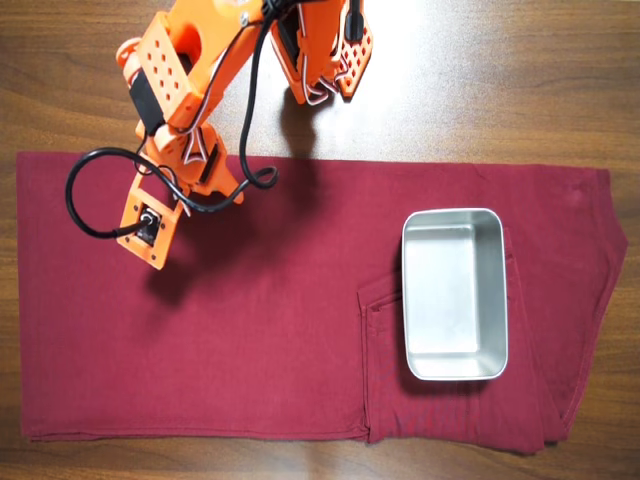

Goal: Grab the cube

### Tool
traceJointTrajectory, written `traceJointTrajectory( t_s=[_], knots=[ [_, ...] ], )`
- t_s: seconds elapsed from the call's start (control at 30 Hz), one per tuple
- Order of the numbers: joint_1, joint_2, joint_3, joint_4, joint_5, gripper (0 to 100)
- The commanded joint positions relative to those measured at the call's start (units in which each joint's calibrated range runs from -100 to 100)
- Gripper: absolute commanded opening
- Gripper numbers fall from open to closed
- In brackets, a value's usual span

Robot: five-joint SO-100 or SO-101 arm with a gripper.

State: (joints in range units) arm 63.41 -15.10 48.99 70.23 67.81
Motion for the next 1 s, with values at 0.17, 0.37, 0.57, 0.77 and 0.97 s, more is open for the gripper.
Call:
traceJointTrajectory(
  t_s=[0.17,0.37,0.57,0.77,0.97],
  knots=[
    [-1.13,-3.85,0.4,1.09,0.83,0],
    [-33.47,-10.86,-28.82,29.77,-11.28,0],
    [-76.94,-3.32,-45.76,29.77,-22.86,0],
    [-100.07,6.27,-44.85,26.35,-29.74,0],
    [-102.18,10.53,-44.03,23.5,-30.28,4]
  ],
)
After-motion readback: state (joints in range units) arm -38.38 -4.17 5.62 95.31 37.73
